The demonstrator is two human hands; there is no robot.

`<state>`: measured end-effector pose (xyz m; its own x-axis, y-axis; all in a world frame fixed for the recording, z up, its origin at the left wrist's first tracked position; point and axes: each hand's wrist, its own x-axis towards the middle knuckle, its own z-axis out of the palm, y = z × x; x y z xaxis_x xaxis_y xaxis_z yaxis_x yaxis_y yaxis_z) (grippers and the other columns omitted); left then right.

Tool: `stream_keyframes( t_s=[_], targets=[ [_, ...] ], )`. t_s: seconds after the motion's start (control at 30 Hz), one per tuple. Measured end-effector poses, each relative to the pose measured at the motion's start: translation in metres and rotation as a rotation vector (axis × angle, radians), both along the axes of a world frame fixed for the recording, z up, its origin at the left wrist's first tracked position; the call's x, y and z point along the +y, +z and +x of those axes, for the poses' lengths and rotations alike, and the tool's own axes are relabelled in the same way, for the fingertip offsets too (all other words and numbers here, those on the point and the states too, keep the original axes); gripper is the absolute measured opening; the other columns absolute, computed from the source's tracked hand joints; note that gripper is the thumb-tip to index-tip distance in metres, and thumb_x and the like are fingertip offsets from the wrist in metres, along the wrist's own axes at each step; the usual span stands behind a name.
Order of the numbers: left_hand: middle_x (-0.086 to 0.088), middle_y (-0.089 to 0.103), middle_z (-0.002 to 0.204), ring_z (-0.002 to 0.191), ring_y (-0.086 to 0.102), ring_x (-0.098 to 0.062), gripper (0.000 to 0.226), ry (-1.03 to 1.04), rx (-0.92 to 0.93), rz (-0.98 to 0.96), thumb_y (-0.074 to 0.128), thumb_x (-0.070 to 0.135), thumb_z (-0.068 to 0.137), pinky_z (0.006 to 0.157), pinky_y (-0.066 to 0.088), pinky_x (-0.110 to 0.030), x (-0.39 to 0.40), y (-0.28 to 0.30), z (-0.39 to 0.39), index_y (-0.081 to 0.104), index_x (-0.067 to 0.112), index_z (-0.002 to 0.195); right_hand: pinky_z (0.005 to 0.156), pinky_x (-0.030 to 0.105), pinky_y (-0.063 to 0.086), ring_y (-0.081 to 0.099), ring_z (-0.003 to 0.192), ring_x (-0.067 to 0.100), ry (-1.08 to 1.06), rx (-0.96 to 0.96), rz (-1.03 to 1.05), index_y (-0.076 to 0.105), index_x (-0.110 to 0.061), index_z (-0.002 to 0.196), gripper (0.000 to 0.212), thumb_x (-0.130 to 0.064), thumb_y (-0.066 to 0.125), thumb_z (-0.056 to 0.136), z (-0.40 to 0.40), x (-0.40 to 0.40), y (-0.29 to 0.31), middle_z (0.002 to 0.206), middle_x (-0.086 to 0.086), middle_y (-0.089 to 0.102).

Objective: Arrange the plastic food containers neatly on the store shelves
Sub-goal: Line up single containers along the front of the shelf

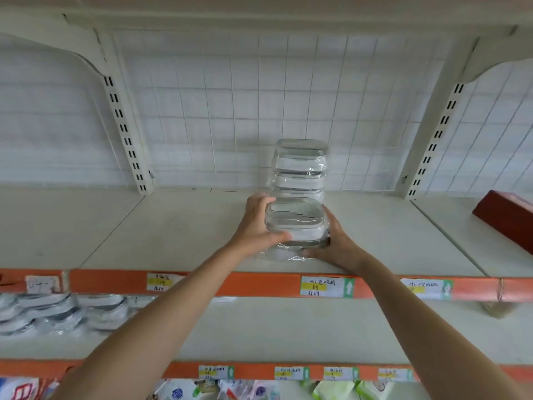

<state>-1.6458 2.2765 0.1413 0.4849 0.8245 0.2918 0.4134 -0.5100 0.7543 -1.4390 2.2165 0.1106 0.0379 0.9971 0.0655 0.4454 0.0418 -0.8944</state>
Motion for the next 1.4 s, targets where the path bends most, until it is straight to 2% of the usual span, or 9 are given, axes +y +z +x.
stream_keyframes(
  t_s=[0.13,0.23,0.33,0.47,0.63,0.93,1.03,1.3,1.4],
  targets=[
    [0.0,0.021,0.138,0.134,0.02,-0.004,0.1,-0.014,-0.151,-0.045,0.077,0.035,0.06,0.103,0.019,-0.003,-0.001,-0.021,0.007,0.027,0.019,0.145,0.082,0.007,0.045,0.044,0.128,0.015,-0.028,0.161,0.046,0.007,-0.042,0.145,0.108,-0.018,0.081,0.07,-0.001,-0.005,0.001,0.141,-0.013,0.033],
    [0.004,0.019,0.14,0.131,0.025,-0.005,0.117,0.08,-0.32,-0.189,0.08,0.044,0.053,0.104,0.03,-0.017,0.003,-0.035,0.002,0.014,0.024,0.148,0.099,0.024,0.045,0.044,0.129,0.01,0.003,0.19,0.059,0.017,-0.046,0.143,0.099,-0.031,0.079,0.068,-0.001,-0.009,0.003,0.142,-0.012,0.04],
    [0.001,0.032,0.141,0.119,0.041,-0.002,0.101,0.129,-0.363,-0.225,0.078,0.045,0.054,0.09,0.037,-0.008,0.01,-0.037,0.002,0.028,0.025,0.139,0.1,0.027,0.045,0.044,0.126,0.001,0.008,0.194,0.076,0.029,-0.05,0.137,0.088,-0.038,0.078,0.066,0.0,-0.009,0.004,0.135,-0.022,0.045],
    [0.002,0.05,0.13,0.12,0.048,-0.006,0.084,0.095,-0.324,-0.196,0.075,0.056,0.049,0.103,0.042,-0.032,0.008,-0.038,0.001,0.046,0.027,0.122,0.097,0.029,0.048,0.049,0.122,0.006,-0.013,0.19,0.112,0.034,-0.042,0.135,0.087,-0.031,0.084,0.064,0.006,-0.006,0.0,0.132,-0.009,0.05],
    [0.004,0.036,0.134,0.114,0.035,0.021,0.09,0.05,-0.24,-0.15,0.081,0.04,0.051,0.098,0.034,-0.009,0.009,-0.043,0.0,0.04,0.024,0.129,0.094,0.033,0.05,0.056,0.114,0.009,-0.01,0.242,0.107,0.039,-0.045,0.124,0.082,-0.022,0.085,0.06,0.012,-0.002,-0.005,0.126,-0.01,0.052],
    [0.003,0.058,0.121,0.115,0.05,-0.009,0.071,0.187,-0.18,-0.053,0.089,0.019,0.059,0.094,0.043,-0.022,0.014,-0.046,-0.001,0.052,0.017,0.12,0.103,0.037,0.043,0.049,0.124,0.006,-0.01,0.162,0.119,0.033,-0.038,0.136,0.078,-0.015,0.078,0.076,0.009,-0.003,-0.008,0.132,-0.013,0.054],
    [0.016,0.063,0.106,0.099,0.059,-0.001,0.068,0.16,-0.209,-0.072,0.088,0.019,0.061,0.078,0.042,-0.004,0.012,-0.043,-0.001,0.055,0.019,0.12,0.102,0.032,0.044,0.047,0.123,-0.002,-0.04,0.076,0.133,0.03,-0.041,0.135,0.077,-0.022,0.077,0.077,0.004,-0.005,-0.004,0.125,-0.024,0.052],
    [0.023,0.066,0.094,0.083,0.061,0.016,0.049,0.138,-0.212,-0.089,0.082,0.022,0.072,0.071,0.041,0.0,0.01,-0.04,0.001,0.063,0.02,0.118,0.083,0.008,0.043,0.049,0.112,0.004,-0.09,-0.031,0.182,0.026,-0.031,0.142,0.08,-0.025,0.075,0.079,0.001,-0.002,-0.003,0.123,-0.016,0.05],
    [0.03,0.063,0.091,0.079,0.059,0.018,0.05,0.126,-0.16,-0.071,0.079,0.025,0.076,0.07,0.039,0.001,0.008,-0.039,0.005,0.059,0.025,0.121,0.087,0.014,0.045,0.048,0.115,0.006,-0.099,-0.043,0.196,0.026,-0.03,0.144,0.078,-0.023,0.073,0.081,0.002,0.0,-0.002,0.13,-0.012,0.049]
  ],
)
